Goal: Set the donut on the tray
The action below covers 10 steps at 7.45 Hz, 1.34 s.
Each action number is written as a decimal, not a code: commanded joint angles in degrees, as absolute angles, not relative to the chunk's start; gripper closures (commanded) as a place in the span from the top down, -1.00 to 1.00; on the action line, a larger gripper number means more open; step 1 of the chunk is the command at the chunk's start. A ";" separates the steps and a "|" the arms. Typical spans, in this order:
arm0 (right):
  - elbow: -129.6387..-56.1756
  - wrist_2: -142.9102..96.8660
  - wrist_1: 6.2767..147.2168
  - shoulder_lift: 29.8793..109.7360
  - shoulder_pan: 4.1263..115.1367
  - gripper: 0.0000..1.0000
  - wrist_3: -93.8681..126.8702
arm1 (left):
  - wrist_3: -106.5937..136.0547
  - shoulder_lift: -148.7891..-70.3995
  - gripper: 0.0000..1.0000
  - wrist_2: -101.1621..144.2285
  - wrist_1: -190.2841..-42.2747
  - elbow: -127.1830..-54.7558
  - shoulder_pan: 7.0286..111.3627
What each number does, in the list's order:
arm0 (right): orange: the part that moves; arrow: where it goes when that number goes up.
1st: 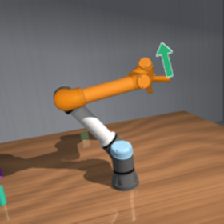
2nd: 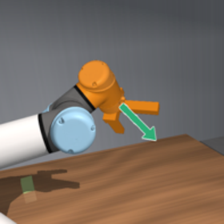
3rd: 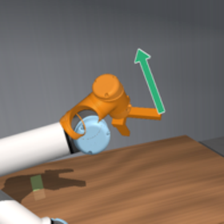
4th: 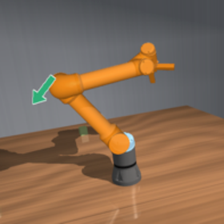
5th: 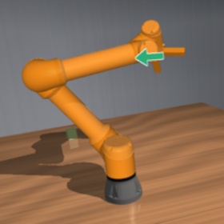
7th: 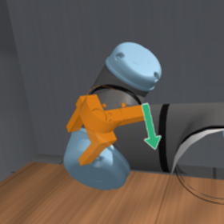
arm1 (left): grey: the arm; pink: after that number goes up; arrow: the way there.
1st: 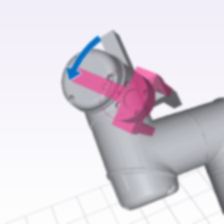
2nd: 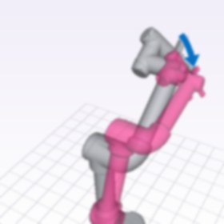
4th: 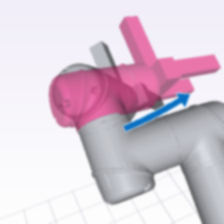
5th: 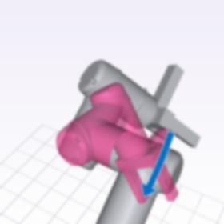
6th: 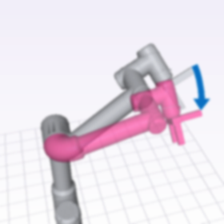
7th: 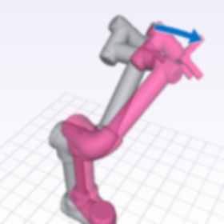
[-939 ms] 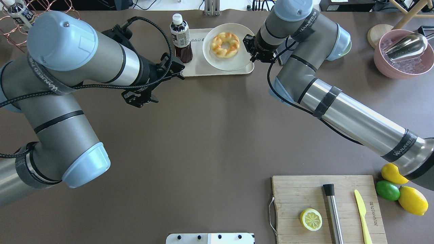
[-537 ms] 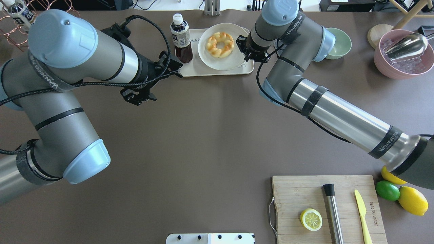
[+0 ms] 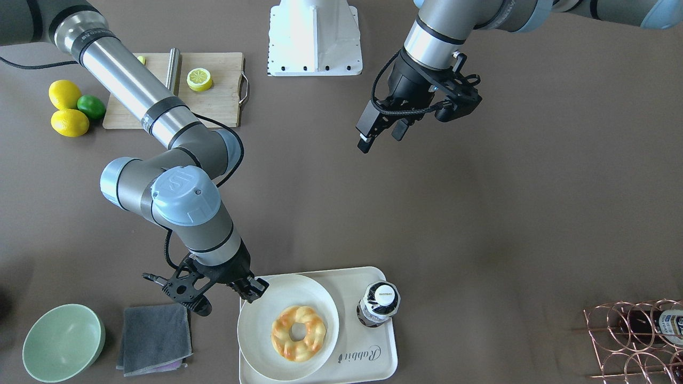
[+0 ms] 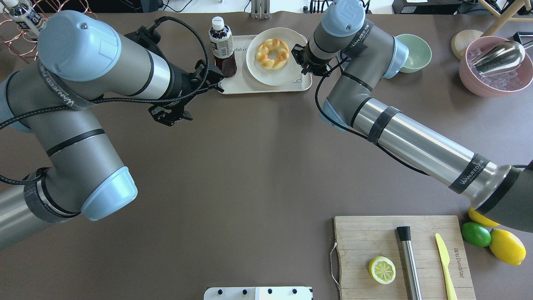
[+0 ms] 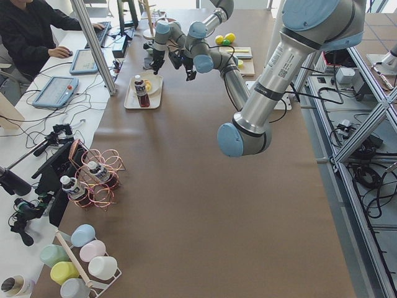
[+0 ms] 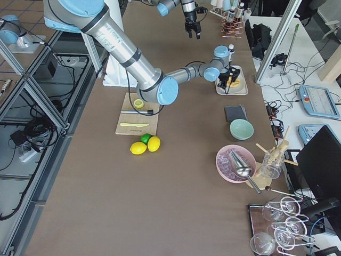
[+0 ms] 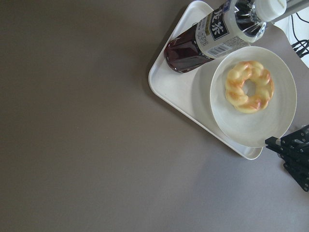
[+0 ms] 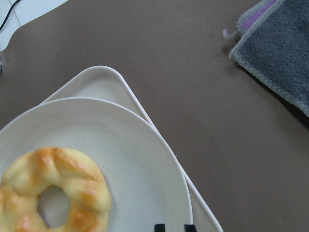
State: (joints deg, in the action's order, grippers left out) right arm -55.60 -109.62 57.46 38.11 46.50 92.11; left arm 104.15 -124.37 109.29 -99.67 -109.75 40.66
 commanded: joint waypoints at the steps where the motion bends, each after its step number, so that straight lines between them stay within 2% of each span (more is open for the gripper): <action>1: -55.55 -108.81 57.39 37.71 46.49 1.00 91.93 | 104.06 -124.45 0.96 109.34 -99.76 -109.42 41.31; 2: -56.68 -109.42 57.39 37.62 46.93 1.00 91.93 | 104.06 -124.45 0.96 109.60 -99.76 -109.51 41.31; 4: -66.65 -113.00 61.49 40.75 47.81 1.00 91.94 | 104.06 -124.28 0.96 114.32 -99.32 -110.65 44.10; 8: -99.33 -114.08 84.76 63.92 52.19 1.00 68.10 | 86.63 -107.98 0.96 115.22 -99.05 -119.77 51.05; 10: -107.46 -113.65 93.48 71.86 56.49 1.00 55.53 | 70.58 -98.83 0.96 114.96 -98.97 -121.29 56.22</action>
State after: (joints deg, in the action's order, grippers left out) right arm -99.39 -114.03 85.50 64.22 52.88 67.30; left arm 84.27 -106.88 115.15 -99.05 -119.78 51.84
